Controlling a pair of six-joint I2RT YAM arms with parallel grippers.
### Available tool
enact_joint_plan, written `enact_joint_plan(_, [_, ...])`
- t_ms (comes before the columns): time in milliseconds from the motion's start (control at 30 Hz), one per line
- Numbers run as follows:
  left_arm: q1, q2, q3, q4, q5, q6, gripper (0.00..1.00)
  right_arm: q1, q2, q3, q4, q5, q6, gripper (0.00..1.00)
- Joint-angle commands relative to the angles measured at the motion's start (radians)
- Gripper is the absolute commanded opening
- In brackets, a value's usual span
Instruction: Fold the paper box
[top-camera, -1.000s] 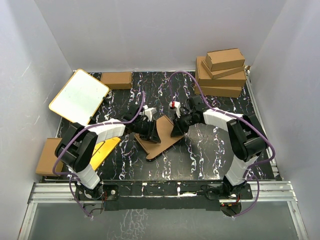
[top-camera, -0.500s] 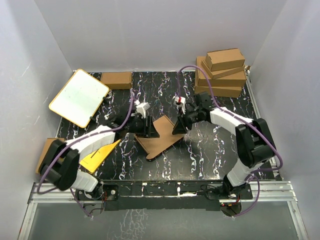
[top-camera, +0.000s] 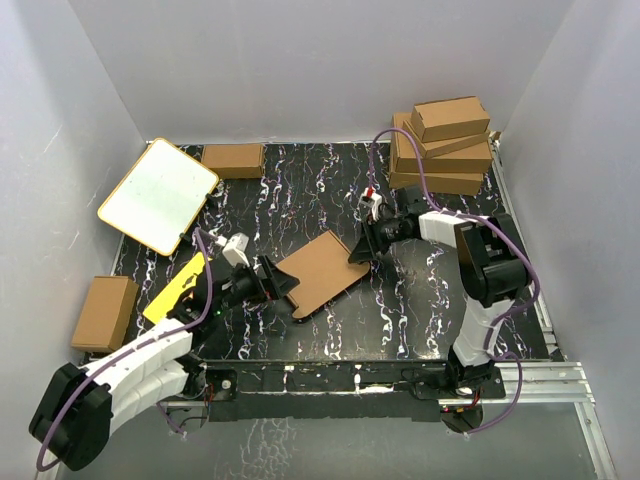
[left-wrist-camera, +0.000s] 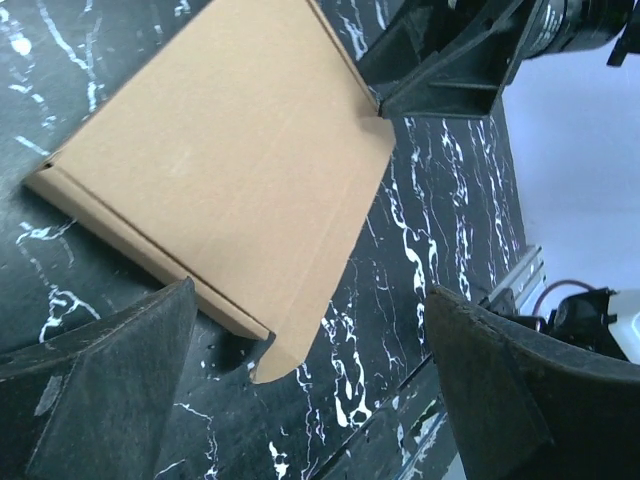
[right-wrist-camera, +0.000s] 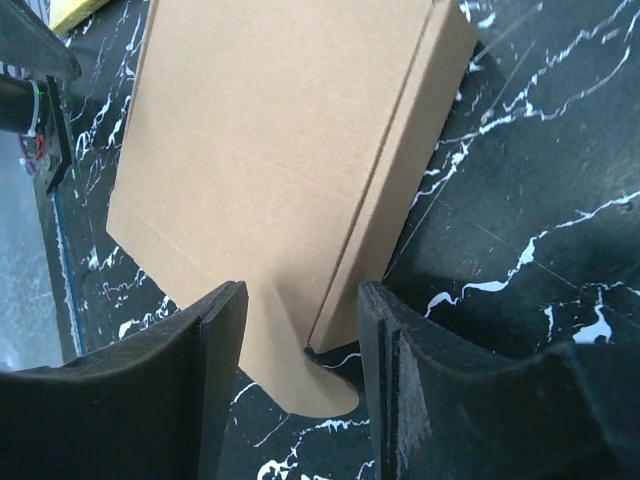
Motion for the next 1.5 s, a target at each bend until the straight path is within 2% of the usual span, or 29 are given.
enact_joint_plan(0, [0.007, -0.034, -0.017, 0.028, -0.069, -0.083, 0.95, -0.007, 0.043, 0.071, -0.004, -0.014, 0.036, 0.51])
enact_joint_plan(133, [0.010, 0.002, -0.027, 0.015, -0.065, -0.102, 0.94, -0.022, 0.082, 0.086, -0.004, -0.026, 0.062, 0.49])
enact_joint_plan(467, [0.010, 0.056, -0.060, 0.042, -0.080, -0.135, 0.94, -0.058, 0.137, 0.070, 0.012, -0.053, 0.112, 0.30])
enact_joint_plan(733, [0.011, 0.094, -0.089, 0.087, -0.080, -0.200, 0.94, -0.088, 0.151, 0.039, 0.043, -0.055, 0.159, 0.22])
enact_joint_plan(1200, [0.011, 0.212, -0.117, 0.301, -0.061, -0.284, 0.94, -0.116, 0.182, 0.014, 0.061, -0.060, 0.202, 0.17])
enact_joint_plan(1467, [0.011, 0.252, -0.150, 0.353, -0.103, -0.346, 0.94, -0.126, 0.191, 0.009, 0.061, -0.042, 0.208, 0.17])
